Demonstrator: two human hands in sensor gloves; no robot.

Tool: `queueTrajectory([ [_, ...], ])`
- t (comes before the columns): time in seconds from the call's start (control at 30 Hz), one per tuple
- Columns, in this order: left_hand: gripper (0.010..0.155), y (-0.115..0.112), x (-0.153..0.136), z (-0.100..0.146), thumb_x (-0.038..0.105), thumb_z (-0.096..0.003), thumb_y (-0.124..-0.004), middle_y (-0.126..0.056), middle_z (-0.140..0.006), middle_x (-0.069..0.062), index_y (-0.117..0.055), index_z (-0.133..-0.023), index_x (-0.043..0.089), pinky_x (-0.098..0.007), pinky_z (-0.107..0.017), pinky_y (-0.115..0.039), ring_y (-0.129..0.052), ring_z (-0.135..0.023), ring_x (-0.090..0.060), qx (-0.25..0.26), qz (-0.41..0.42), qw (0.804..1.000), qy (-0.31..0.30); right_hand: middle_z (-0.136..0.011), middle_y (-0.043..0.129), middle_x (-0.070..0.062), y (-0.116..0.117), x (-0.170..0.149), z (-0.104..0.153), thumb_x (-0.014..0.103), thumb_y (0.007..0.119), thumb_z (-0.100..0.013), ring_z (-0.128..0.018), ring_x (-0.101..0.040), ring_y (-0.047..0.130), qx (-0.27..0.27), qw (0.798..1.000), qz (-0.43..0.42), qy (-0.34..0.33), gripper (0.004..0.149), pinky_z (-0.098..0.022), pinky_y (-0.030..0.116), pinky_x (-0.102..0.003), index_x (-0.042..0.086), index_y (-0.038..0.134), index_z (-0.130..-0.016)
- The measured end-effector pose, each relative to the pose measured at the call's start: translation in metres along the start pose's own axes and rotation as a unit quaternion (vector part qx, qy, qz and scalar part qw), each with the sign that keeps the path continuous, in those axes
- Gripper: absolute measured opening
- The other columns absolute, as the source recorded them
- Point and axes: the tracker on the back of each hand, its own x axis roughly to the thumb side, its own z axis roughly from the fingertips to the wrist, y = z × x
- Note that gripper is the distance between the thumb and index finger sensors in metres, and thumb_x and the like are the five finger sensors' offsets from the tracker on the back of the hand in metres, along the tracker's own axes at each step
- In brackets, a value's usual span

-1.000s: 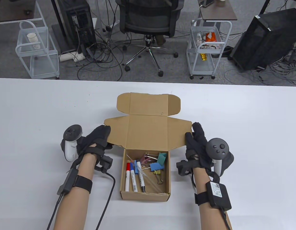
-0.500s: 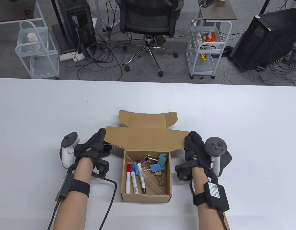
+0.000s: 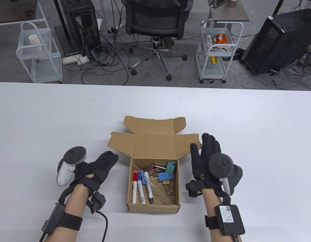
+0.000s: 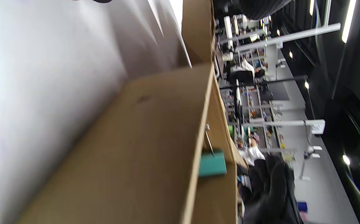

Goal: Open four flaps of mailer box and unpack office supplies

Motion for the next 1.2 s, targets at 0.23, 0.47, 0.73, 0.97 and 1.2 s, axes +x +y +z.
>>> queueTrajectory([
  [0.23, 0.083, -0.043, 0.002, -0.010, 0.052, -0.0642, -0.054, -0.015, -0.121, -0.034, -0.016, -0.115, -0.001, -0.068, -0.076, -0.042, -0.022, -0.112, -0.060, -0.041, -0.011, 0.999, -0.030, -0.122, 0.045, -0.024, -0.008, 0.027, 0.015, 0.052, 0.060, -0.063, -0.106, -0.057, 0.040, -0.009, 0.996, 0.014, -0.093, 0.069, -0.069, 0.045, -0.076, 0.009, 0.045, -0.115],
  [0.47, 0.078, -0.056, -0.017, -0.016, 0.043, -0.0649, -0.050, 0.000, -0.120, -0.029, -0.003, -0.112, 0.004, -0.067, -0.079, -0.034, -0.008, -0.112, -0.056, -0.028, 0.050, 0.996, -0.063, -0.122, 0.047, -0.025, -0.007, 0.039, 0.020, 0.051, 0.060, -0.063, -0.106, -0.057, 0.043, -0.005, 0.992, 0.021, -0.125, 0.068, -0.069, 0.045, -0.075, 0.009, 0.048, -0.114],
  [0.73, 0.081, -0.062, -0.023, -0.020, 0.046, -0.0642, -0.047, 0.009, -0.118, -0.026, 0.010, -0.107, 0.006, -0.066, -0.080, -0.029, 0.000, -0.112, -0.053, -0.041, 0.069, 0.993, -0.086, -0.121, 0.050, -0.025, -0.005, 0.052, 0.025, 0.051, 0.061, -0.062, -0.106, -0.056, 0.047, 0.003, 0.988, 0.028, -0.151, 0.068, -0.070, 0.048, -0.073, 0.009, 0.049, -0.114],
  [0.97, 0.081, -0.065, -0.024, -0.023, 0.047, -0.0631, -0.045, 0.012, -0.118, -0.024, 0.012, -0.106, 0.008, -0.068, -0.079, -0.025, 0.003, -0.111, -0.053, -0.053, 0.071, 0.992, -0.092, -0.120, 0.056, -0.025, 0.004, 0.080, 0.030, 0.050, 0.062, -0.063, -0.106, -0.056, 0.051, 0.067, 0.978, 0.072, -0.183, 0.067, -0.072, 0.051, -0.070, 0.009, 0.050, -0.114],
  [1.2, 0.080, -0.066, -0.023, -0.023, 0.047, -0.0628, -0.043, 0.012, -0.118, -0.025, 0.011, -0.107, 0.008, -0.068, -0.078, -0.025, 0.003, -0.111, -0.055, -0.055, 0.065, 0.992, -0.092, -0.120, 0.058, -0.025, 0.016, 0.119, 0.038, 0.050, 0.065, -0.062, -0.105, -0.055, 0.055, 0.164, 0.949, 0.165, -0.215, 0.068, -0.073, 0.054, -0.067, 0.009, 0.050, -0.115],
])
